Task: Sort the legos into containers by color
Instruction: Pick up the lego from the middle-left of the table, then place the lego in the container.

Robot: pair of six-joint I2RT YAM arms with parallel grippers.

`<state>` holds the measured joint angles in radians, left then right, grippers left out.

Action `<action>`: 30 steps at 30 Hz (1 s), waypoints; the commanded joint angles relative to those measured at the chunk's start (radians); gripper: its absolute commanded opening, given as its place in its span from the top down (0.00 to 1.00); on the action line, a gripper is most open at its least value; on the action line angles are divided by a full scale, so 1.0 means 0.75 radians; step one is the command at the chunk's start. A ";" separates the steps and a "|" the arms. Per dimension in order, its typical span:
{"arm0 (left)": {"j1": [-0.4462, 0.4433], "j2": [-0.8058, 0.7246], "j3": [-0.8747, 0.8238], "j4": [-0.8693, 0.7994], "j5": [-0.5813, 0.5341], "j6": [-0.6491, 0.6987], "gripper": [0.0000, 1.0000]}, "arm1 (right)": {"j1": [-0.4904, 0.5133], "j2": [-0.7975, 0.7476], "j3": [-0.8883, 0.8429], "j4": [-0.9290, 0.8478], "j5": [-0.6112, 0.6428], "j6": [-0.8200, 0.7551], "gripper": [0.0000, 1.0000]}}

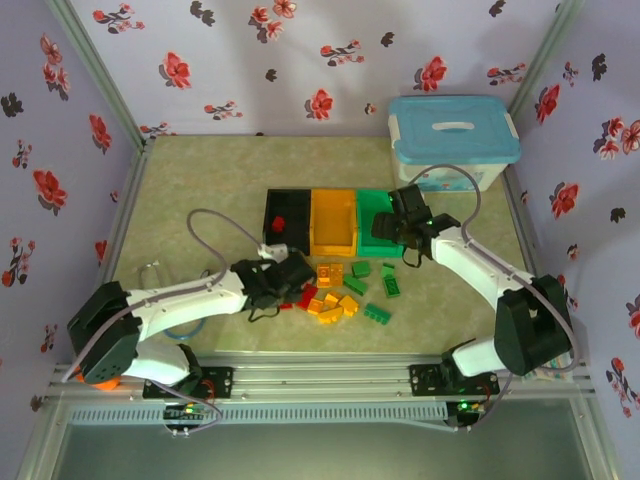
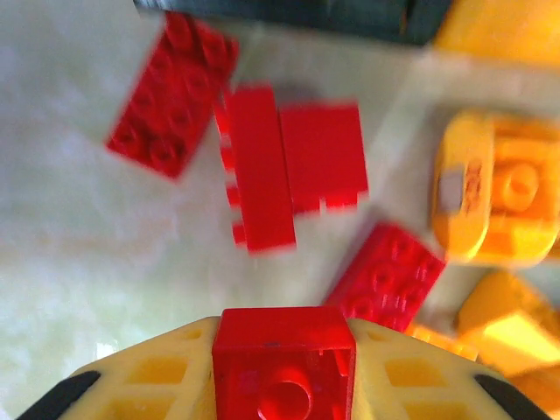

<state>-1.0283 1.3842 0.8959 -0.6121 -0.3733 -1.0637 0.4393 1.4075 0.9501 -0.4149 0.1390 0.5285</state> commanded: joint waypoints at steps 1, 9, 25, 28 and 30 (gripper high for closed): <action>0.115 -0.022 0.115 0.042 -0.035 0.220 0.76 | 0.008 -0.044 -0.038 0.042 -0.042 0.042 0.22; 0.373 0.181 0.434 0.130 0.040 0.502 0.77 | 0.036 -0.145 -0.066 0.026 -0.051 0.054 0.23; 0.580 0.565 0.746 0.139 0.213 0.666 0.73 | 0.045 -0.275 -0.166 0.030 -0.056 0.058 0.23; 0.582 0.612 0.783 0.122 0.216 0.677 0.70 | 0.046 -0.272 -0.168 0.040 -0.064 0.061 0.23; 0.582 0.632 0.814 0.093 0.221 0.681 0.63 | 0.048 -0.272 -0.168 0.044 -0.065 0.062 0.23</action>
<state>-0.5972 1.8332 1.4578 -0.5037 -0.2226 -0.5804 0.4675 1.2060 0.8314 -0.4076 0.0998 0.5587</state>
